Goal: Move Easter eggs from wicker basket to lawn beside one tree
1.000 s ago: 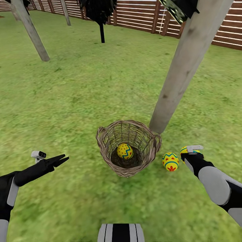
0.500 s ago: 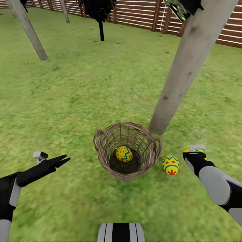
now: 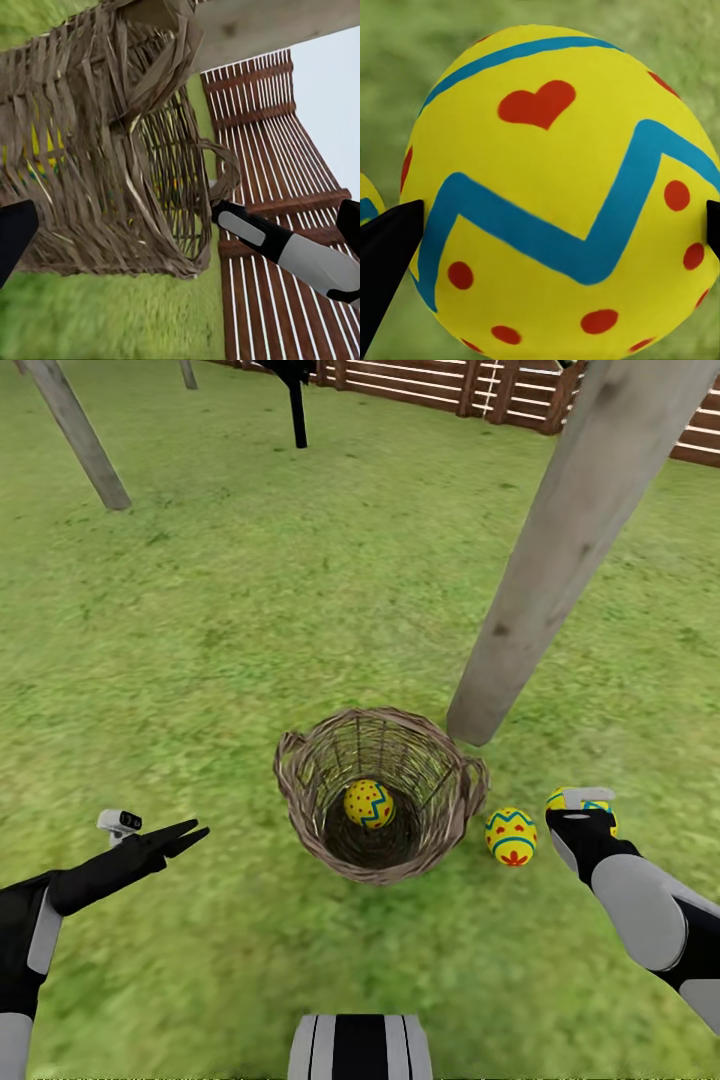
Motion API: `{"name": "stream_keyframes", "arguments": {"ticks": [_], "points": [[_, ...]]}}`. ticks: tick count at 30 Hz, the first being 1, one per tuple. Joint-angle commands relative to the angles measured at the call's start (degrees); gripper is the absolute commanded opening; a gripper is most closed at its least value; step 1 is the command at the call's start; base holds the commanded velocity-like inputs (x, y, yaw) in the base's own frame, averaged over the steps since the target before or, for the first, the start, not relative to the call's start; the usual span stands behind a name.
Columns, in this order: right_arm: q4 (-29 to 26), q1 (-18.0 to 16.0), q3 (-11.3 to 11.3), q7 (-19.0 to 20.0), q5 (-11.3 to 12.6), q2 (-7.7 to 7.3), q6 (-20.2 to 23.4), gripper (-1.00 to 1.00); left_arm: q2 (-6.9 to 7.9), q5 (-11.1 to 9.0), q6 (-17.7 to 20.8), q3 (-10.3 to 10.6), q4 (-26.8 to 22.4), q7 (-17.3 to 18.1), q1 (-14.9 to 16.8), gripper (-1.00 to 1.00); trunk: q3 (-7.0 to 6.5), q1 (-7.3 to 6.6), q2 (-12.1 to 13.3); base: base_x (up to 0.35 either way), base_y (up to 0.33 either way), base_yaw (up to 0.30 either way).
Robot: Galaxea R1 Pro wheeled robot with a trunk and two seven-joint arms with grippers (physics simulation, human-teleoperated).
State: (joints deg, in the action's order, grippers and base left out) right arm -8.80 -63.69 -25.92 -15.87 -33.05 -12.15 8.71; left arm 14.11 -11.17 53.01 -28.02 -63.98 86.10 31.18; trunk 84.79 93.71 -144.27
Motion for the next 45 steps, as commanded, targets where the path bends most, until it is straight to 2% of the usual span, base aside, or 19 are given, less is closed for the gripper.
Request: {"name": "stream_keyframes", "arguments": {"ticks": [1,5,9,14,25,38,43,45], "points": [[-0.1,0.0,-0.2,-0.1,-0.5,0.10,0.1,-1.00,0.03,0.0,0.6,0.0,-0.1,0.2,0.0,1.00,0.26,0.01,0.0,0.000,0.000,0.000],[0.1,0.0,-0.2,-0.4,-0.5,0.21,-1.7,-1.00,-0.03,-0.1,0.6,0.0,-0.1,0.2,0.0,1.00,1.15,0.11,-0.1,0.000,0.000,0.000],[0.2,0.0,-0.2,-4.1,-0.5,0.12,-1.6,-1.00,-0.05,-0.1,0.6,0.0,0.0,0.2,0.0,1.00,2.03,0.22,-0.1,0.000,0.000,0.000],[0.1,0.0,-0.2,-5.6,-0.3,0.02,-1.4,-1.00,-0.05,0.0,0.6,0.1,0.3,0.2,0.0,1.00,3.14,0.35,-0.2,0.000,0.000,0.000],[-0.1,0.0,-0.2,-5.8,-0.6,0.33,-1.4,-1.00,-0.05,0.0,0.6,0.0,0.3,0.2,0.0,1.00,5.58,0.63,-0.4,0.000,0.000,0.000],[0.0,0.0,-0.1,-5.8,-0.6,0.13,-1.4,-1.00,-0.05,-0.1,0.5,-0.2,0.5,0.2,0.0,1.00,5.58,0.63,-0.4,0.099,-0.033,0.000],[-0.1,0.0,-0.1,-5.9,-1.2,0.33,-1.4,-1.00,-0.05,-0.1,0.5,-0.1,0.5,0.2,0.0,1.00,6.69,0.76,-0.4,0.001,0.000,0.000],[-0.1,0.0,0.1,-5.6,-1.8,0.27,-0.9,-1.00,-0.36,-0.2,0.5,-0.3,1.0,0.2,-0.3,1.00,6.68,0.76,-0.4,0.000,0.000,0.000]]}}
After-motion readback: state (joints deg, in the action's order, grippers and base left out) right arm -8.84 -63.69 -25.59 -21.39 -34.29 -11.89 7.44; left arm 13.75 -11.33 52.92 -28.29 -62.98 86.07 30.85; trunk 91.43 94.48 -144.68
